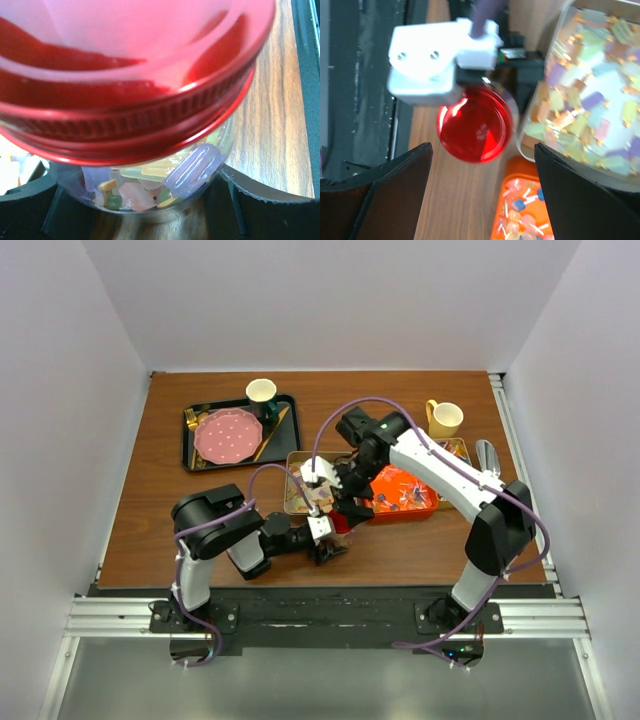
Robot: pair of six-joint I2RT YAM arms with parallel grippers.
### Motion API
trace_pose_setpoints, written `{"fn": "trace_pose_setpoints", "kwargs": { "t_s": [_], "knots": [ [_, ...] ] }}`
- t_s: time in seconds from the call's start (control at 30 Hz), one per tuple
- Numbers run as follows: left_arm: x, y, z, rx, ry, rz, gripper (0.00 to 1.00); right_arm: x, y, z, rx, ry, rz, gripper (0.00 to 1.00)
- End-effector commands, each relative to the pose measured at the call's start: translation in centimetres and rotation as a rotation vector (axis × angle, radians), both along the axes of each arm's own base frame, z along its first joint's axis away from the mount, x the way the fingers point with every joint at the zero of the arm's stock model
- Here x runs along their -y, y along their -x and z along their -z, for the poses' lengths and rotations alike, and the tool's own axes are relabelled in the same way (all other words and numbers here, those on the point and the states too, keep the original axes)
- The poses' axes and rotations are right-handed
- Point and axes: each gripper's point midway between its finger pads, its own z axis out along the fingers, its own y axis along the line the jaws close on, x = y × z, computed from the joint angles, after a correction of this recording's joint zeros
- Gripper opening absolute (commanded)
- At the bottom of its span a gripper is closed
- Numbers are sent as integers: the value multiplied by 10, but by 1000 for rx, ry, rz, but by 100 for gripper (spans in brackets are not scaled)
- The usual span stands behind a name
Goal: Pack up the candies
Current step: Screw the bottle lid onto the packing bottle.
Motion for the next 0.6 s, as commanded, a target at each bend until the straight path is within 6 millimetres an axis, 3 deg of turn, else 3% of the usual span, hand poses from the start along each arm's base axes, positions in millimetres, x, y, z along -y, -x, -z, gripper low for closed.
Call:
{"fn": "trace_pose_setpoints", "kwargs": {
  "t_s": [0.0,0.57],
  "knots": [
    [-11,3,28,-51,-86,-14,0,-8,20,-4,-46,-27,-52,86],
    [-11,2,29,-57,-85,-23,0,8,33,10,-91,47,-35,86]
  ]
}}
